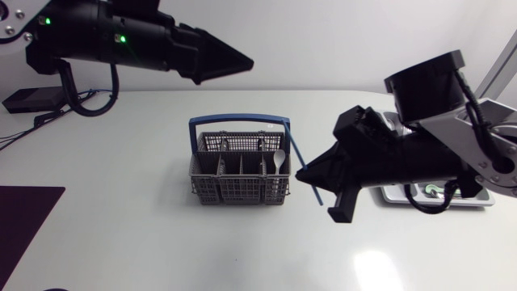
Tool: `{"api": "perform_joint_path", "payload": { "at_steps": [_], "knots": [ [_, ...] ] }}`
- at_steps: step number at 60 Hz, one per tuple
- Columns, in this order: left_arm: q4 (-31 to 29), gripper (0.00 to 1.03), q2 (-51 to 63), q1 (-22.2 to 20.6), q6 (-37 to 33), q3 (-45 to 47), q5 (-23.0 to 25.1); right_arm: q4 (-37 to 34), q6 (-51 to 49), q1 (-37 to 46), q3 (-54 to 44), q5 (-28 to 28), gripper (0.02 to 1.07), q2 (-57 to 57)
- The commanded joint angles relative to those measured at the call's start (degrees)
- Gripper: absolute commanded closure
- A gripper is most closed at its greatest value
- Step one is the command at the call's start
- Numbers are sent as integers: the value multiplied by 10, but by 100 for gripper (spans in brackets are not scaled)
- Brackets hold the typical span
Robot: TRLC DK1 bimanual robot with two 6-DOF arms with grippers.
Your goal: Unload the cutlery basket into the drawer organizer.
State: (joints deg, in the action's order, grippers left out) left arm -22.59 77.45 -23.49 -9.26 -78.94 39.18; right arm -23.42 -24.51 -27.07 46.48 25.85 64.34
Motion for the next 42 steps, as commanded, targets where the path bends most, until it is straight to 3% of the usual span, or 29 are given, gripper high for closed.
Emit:
{"api": "perform_joint_path", "payload": {
  "at_steps": [1,13,28,42],
  "knots": [
    [33,27,-20,30,45,-7,2,-14,-19,42,-21,8,101,-20],
    [47,28,-25,31,2,35,-45,-10,-42,198,-22,29,101,-2],
    [18,28,-12,-75,-135,109,-172,38,-30,378,34,26,101,141],
    [14,28,38,-152,-201,139,-249,75,19,453,107,-10,101,279]
  ]
}}
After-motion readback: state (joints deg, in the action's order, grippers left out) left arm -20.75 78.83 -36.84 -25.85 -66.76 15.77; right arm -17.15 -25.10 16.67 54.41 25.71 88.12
